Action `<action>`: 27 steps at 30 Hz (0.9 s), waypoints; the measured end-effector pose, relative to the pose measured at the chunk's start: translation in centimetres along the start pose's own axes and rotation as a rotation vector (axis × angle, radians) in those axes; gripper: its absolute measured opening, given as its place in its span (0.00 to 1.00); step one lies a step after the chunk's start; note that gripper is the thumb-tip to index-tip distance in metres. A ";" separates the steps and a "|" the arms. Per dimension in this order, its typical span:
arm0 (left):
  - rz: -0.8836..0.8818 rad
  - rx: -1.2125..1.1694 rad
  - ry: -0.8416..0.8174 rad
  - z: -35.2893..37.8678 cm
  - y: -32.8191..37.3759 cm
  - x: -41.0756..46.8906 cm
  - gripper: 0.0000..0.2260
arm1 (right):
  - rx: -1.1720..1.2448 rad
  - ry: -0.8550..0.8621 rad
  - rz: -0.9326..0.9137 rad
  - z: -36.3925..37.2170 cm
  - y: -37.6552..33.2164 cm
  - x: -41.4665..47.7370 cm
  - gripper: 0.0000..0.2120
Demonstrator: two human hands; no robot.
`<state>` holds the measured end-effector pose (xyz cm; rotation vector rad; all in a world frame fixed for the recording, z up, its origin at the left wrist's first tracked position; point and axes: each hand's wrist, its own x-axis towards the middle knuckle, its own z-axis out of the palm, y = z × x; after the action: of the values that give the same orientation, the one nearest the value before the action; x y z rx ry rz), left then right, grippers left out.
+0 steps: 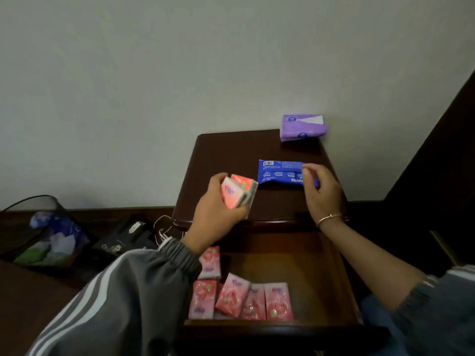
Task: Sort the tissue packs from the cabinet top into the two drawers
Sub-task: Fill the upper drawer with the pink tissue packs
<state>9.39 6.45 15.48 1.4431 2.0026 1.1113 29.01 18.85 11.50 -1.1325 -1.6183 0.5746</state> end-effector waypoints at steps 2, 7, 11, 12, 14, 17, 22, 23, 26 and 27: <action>-0.022 0.004 -0.047 0.8 -0.8 -2.6 0.34 | 0.280 -0.286 0.223 0.7 -3.8 -3.1 0.09; -0.062 0.016 -0.043 2.7 -1.8 -6.9 0.37 | 0.398 -0.792 0.536 0.7 -6.8 -8.6 0.13; -0.065 -0.091 -0.199 3.5 -2.4 -9.0 0.41 | 0.331 -0.738 0.503 -0.3 -5.6 -10.5 0.15; -0.073 -0.147 -0.272 3.7 -2.7 -9.4 0.43 | 0.255 -0.691 0.449 -0.5 -5.1 -11.0 0.14; -0.078 -0.181 -0.328 3.6 -3.4 -9.7 0.41 | 0.201 -0.572 0.448 -1.2 -3.7 -11.7 0.13; 0.038 0.120 -0.195 3.0 -5.2 -9.3 0.23 | 0.261 -0.407 0.609 -2.8 -1.2 -11.8 0.10; 0.241 0.735 -0.648 3.6 -7.5 -9.5 0.14 | 0.275 -0.393 0.694 -4.4 1.4 -12.4 0.07; 0.261 0.818 -0.688 3.7 -7.7 -9.5 0.14 | 0.265 -0.397 0.693 -4.5 1.7 -12.5 0.08; 0.353 1.004 -0.642 3.4 -8.6 -9.0 0.14 | 0.229 -0.410 0.670 -4.2 2.3 -12.5 0.10; 0.374 1.038 -0.623 3.2 -9.0 -8.9 0.14 | 0.213 -0.424 0.655 -3.9 2.4 -12.5 0.11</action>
<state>9.80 -1.89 5.39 2.3194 1.8843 -0.4268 33.86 8.26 5.06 -1.4421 -1.4568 1.4582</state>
